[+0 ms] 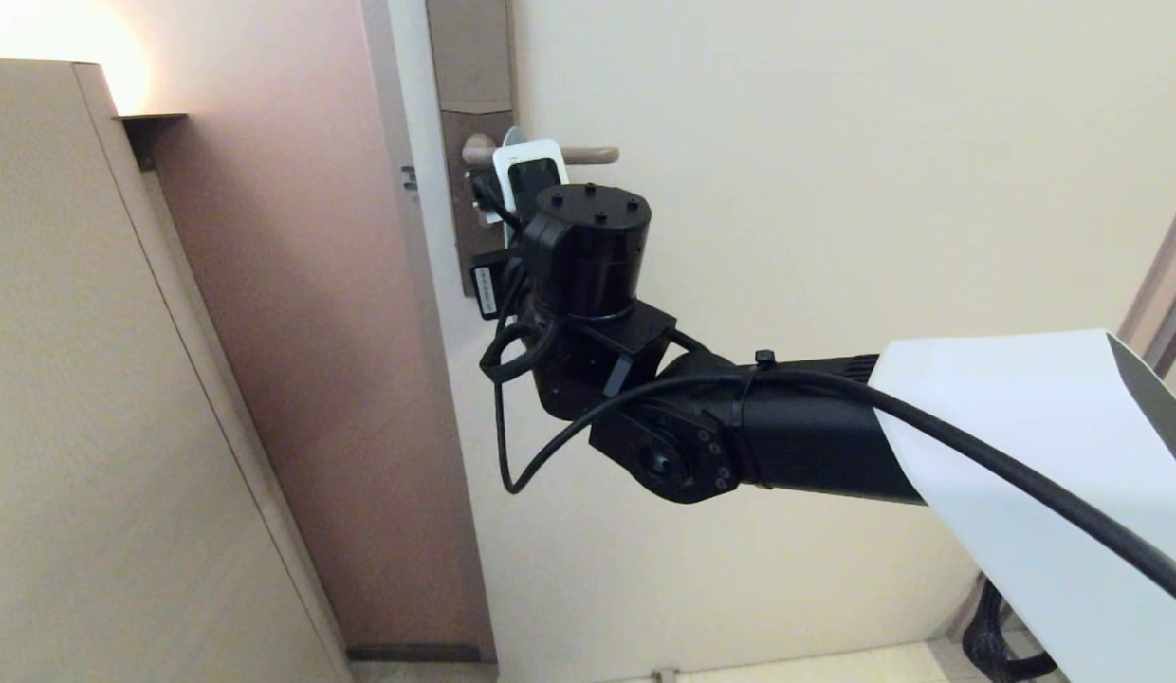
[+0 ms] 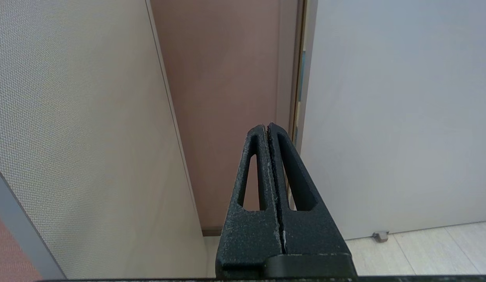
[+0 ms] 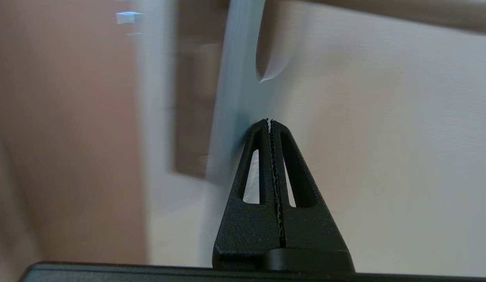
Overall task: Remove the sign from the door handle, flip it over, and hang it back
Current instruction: Hang the sign back with the other side facing out
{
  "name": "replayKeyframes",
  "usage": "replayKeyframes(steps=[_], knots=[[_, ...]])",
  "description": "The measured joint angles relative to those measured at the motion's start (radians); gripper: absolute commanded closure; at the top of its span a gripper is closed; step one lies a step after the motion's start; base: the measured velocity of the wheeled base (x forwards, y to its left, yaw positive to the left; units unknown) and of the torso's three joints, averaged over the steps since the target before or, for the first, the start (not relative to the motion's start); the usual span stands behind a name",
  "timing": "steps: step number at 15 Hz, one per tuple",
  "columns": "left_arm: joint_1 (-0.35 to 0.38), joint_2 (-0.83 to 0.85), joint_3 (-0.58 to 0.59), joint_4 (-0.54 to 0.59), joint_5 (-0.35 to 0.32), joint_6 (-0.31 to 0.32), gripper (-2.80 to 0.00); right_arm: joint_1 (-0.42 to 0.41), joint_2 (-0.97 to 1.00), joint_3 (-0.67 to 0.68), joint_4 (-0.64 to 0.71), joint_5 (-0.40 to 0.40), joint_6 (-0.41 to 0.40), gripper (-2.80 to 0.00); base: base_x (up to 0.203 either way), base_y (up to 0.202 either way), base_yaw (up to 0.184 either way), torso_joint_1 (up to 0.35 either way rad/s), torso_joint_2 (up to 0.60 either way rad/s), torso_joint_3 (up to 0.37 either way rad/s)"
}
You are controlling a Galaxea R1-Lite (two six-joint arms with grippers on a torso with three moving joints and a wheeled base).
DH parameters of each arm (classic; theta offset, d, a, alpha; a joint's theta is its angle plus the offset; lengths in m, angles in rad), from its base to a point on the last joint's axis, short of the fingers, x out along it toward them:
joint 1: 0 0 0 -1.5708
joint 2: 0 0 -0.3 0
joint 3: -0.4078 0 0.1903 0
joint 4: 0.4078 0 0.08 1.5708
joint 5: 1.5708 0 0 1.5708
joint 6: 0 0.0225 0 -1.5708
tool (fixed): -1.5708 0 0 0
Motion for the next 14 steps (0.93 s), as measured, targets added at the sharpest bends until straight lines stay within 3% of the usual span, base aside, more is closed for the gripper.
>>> replayKeyframes(steps=[6,14], knots=[[0.0,0.0,0.0,0.0,0.0,0.0,0.0,0.018,0.011,-0.011,0.001,0.06,0.002,0.0,0.0,0.0,0.0,0.0,0.0,0.0],[0.0,0.0,0.0,0.0,0.0,0.0,0.0,0.003,0.094,-0.095,-0.01,0.062,0.006,0.0,0.0,0.0,0.0,0.0,0.0,0.0]])
